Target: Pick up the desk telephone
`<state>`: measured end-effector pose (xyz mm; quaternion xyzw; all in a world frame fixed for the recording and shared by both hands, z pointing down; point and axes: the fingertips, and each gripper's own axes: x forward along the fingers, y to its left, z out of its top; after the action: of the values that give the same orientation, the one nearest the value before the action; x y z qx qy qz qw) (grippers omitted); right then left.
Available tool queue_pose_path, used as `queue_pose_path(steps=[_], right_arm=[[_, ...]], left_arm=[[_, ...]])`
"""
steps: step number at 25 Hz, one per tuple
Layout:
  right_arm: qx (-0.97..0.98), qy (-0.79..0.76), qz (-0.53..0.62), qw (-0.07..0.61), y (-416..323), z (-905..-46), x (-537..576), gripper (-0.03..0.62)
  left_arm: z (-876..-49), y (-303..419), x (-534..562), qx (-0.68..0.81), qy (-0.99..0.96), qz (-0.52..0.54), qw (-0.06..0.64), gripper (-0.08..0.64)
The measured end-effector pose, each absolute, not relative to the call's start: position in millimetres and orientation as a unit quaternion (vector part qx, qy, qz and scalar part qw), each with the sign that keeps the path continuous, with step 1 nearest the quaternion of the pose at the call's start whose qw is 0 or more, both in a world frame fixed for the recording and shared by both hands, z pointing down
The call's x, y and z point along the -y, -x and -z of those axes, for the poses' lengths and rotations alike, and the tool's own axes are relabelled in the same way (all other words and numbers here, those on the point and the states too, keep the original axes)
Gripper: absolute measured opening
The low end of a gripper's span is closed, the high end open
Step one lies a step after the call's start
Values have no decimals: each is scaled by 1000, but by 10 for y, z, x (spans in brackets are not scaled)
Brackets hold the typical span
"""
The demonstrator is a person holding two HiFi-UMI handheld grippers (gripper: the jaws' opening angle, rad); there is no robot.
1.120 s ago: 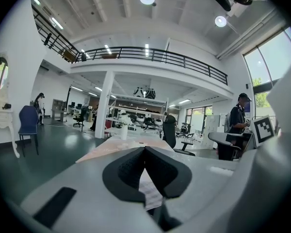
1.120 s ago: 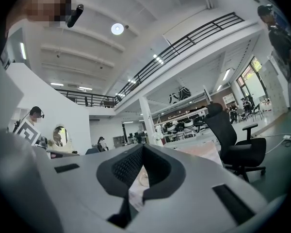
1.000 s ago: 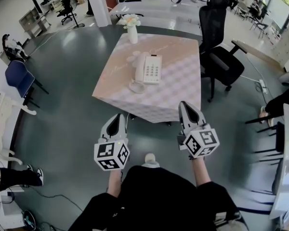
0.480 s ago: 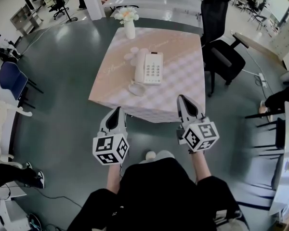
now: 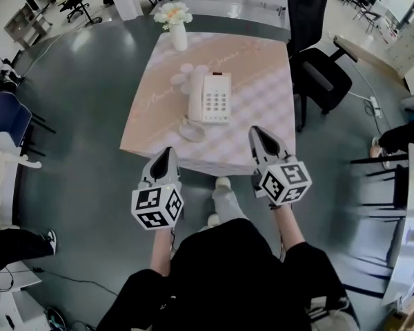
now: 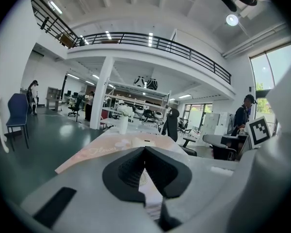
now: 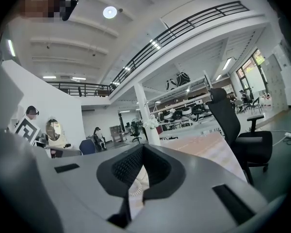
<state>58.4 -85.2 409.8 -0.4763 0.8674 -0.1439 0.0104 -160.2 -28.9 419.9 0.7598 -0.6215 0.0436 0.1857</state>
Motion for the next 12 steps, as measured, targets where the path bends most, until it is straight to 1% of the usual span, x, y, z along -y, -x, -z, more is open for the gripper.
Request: queue_pose_path(steps=[12], right_arm=[[-861, 471, 190, -10, -530, -4476, 1860, -8]], left_arm=[[-4592, 1604, 1355, 617, -746, -67, 243, -2]])
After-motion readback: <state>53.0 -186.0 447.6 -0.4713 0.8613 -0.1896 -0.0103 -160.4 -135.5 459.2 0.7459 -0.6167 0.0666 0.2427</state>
